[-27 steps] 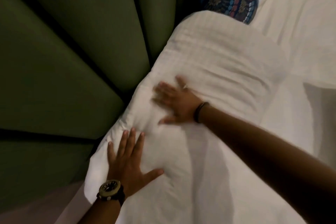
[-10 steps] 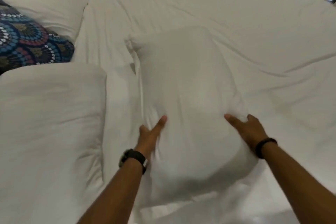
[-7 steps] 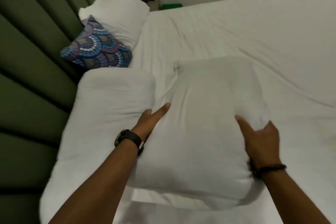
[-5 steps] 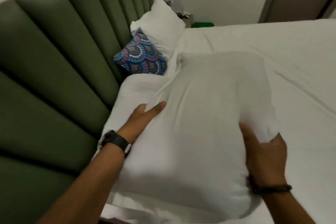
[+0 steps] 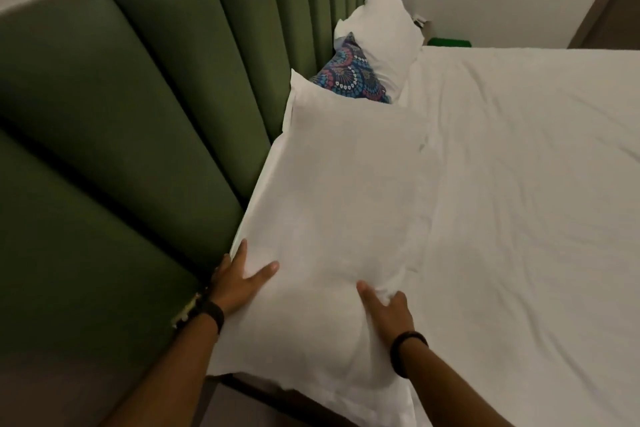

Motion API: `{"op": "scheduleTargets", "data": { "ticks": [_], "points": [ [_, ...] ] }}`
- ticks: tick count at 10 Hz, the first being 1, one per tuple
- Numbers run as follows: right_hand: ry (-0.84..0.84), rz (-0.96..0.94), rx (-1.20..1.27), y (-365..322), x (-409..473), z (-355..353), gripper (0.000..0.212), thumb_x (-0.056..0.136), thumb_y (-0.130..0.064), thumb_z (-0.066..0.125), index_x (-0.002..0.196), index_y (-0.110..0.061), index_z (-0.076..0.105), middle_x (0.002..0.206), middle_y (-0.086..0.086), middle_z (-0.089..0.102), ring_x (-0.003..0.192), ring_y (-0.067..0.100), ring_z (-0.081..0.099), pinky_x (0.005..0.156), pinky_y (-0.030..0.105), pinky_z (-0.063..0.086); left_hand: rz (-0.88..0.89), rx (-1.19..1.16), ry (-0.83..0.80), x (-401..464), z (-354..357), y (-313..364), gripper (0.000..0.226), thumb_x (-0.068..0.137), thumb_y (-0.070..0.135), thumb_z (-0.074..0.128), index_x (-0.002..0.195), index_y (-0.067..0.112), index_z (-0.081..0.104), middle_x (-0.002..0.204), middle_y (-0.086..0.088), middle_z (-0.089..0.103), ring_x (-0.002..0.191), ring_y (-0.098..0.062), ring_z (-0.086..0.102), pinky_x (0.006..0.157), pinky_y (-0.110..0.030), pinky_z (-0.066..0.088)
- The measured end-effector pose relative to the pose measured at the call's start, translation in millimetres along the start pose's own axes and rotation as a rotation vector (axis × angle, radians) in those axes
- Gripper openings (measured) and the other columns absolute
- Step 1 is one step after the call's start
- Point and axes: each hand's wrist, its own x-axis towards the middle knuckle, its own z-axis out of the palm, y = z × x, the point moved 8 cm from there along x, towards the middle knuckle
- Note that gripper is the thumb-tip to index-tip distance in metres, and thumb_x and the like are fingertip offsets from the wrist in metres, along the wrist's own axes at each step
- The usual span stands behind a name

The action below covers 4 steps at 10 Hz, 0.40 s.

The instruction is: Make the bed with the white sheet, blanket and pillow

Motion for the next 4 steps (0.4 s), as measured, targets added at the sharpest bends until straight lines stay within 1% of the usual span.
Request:
{"op": "scheduleTargets", "data": {
  "ticks": [1, 2, 3, 4],
  "points": [
    [0.005, 0.012, -0.058, 6.0, 0.6, -7.7, 0.091, 0.073, -0.071, 0.063, 0.136, -0.012, 0.034, 0.123, 0.009, 0.051, 0.104, 0.031, 0.054, 0.088, 0.04, 0.046, 0.026, 0.074, 0.079, -1.8, 8.4, -8.1, 0.12, 0.056, 0.096, 0.036, 0.158, 0.041, 0.008, 0.169, -0.012, 0.008, 0.153, -0.039, 0.01, 0.123, -0.058, 0.014],
    [0.072, -0.006, -0.264, -6.8, -7.2, -20.5, 0.094, 0.072, -0.072, 0.064, 0.139, -0.013, 0.034, 0.136, 0.015, 0.046, 0.116, 0.036, 0.05, 0.096, 0.044, 0.045, 0.035, 0.092, 0.12, -7.1, 3.3, -0.2, 0.113, 0.063, 0.091, 0.037, 0.159, 0.037, 0.009, 0.168, -0.013, 0.009, 0.153, -0.04, 0.011, 0.122, -0.059, 0.013],
    [0.273, -0.373, -0.326, -106.5, -54.9, -49.9, 0.074, 0.076, -0.059, 0.07, 0.133, -0.018, 0.048, 0.133, 0.012, 0.049, 0.122, 0.029, 0.051, 0.102, 0.044, 0.042, 0.113, 0.159, 0.164, -19.9, -11.1, 40.2, 0.11, 0.068, 0.088, 0.04, 0.158, 0.03, 0.018, 0.168, -0.013, 0.013, 0.153, -0.039, 0.012, 0.123, -0.058, 0.013],
    [0.221, -0.787, -0.129, -195.4, -112.9, -69.1, 0.047, 0.077, -0.053, 0.072, 0.108, -0.019, 0.062, 0.106, 0.002, 0.064, 0.096, 0.008, 0.062, 0.088, 0.039, 0.049, 0.242, 0.18, 0.187, -34.9, -17.7, 79.0, 0.117, 0.064, 0.092, 0.038, 0.158, 0.026, 0.021, 0.168, -0.013, 0.013, 0.153, -0.038, 0.011, 0.123, -0.057, 0.013]
  ]
}}
